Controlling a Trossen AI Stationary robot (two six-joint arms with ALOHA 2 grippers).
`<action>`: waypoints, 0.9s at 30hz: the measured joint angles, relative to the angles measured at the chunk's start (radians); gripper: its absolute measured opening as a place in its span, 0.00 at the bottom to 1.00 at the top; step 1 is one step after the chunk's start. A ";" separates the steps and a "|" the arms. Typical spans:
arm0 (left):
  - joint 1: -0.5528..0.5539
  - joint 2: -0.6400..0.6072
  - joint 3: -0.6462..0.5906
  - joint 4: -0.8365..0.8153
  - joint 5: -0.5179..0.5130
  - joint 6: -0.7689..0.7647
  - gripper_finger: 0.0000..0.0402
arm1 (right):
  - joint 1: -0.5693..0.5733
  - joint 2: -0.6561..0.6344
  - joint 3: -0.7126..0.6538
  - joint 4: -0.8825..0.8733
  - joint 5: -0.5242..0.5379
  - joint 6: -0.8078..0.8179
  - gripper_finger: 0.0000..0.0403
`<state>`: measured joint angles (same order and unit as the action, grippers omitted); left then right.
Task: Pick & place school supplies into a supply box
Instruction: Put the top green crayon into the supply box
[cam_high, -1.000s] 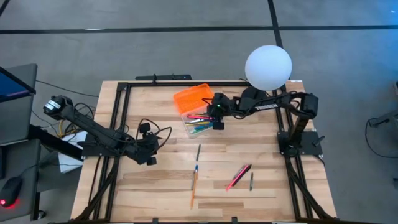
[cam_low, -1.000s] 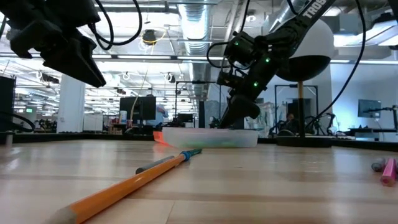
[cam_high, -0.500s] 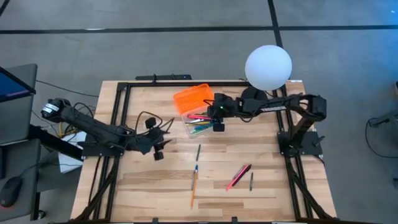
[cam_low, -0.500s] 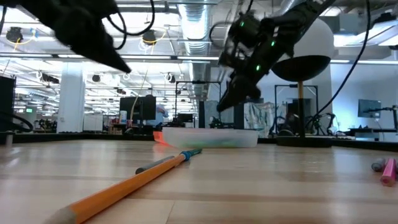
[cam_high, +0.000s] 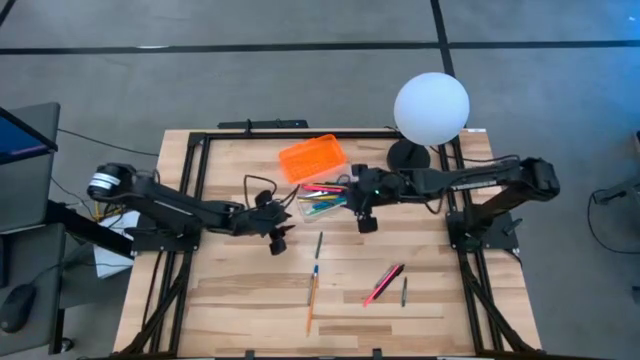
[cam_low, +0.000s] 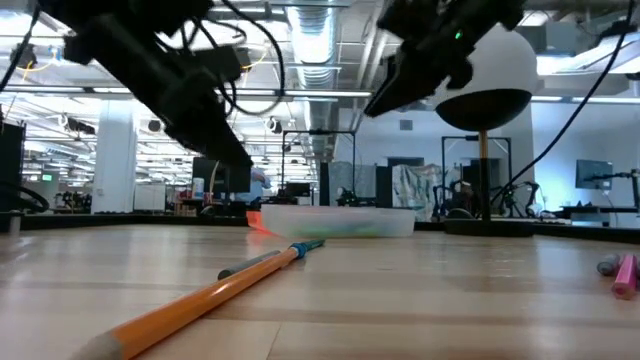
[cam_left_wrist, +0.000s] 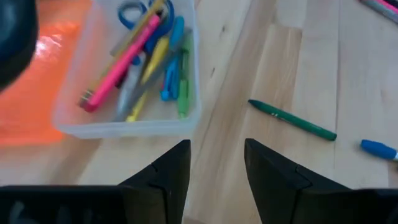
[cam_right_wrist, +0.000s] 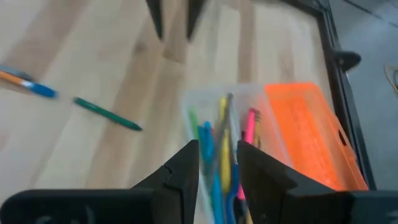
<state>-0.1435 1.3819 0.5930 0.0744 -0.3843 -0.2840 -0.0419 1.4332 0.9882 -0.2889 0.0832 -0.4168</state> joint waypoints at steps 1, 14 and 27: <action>0.012 0.026 0.000 0.029 0.029 -0.007 0.37 | 0.016 -0.010 0.000 -0.010 0.003 0.004 0.25; 0.067 0.245 0.003 0.274 0.295 -0.014 0.37 | 0.192 -0.023 0.000 -0.059 0.210 0.071 0.25; -0.001 0.258 0.007 0.351 0.283 -0.022 0.45 | 0.291 -0.023 0.000 -0.076 0.290 0.160 0.25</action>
<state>-0.1444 1.6394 0.5996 0.4258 -0.1012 -0.3056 0.2494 1.4105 0.9878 -0.3644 0.3736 -0.2573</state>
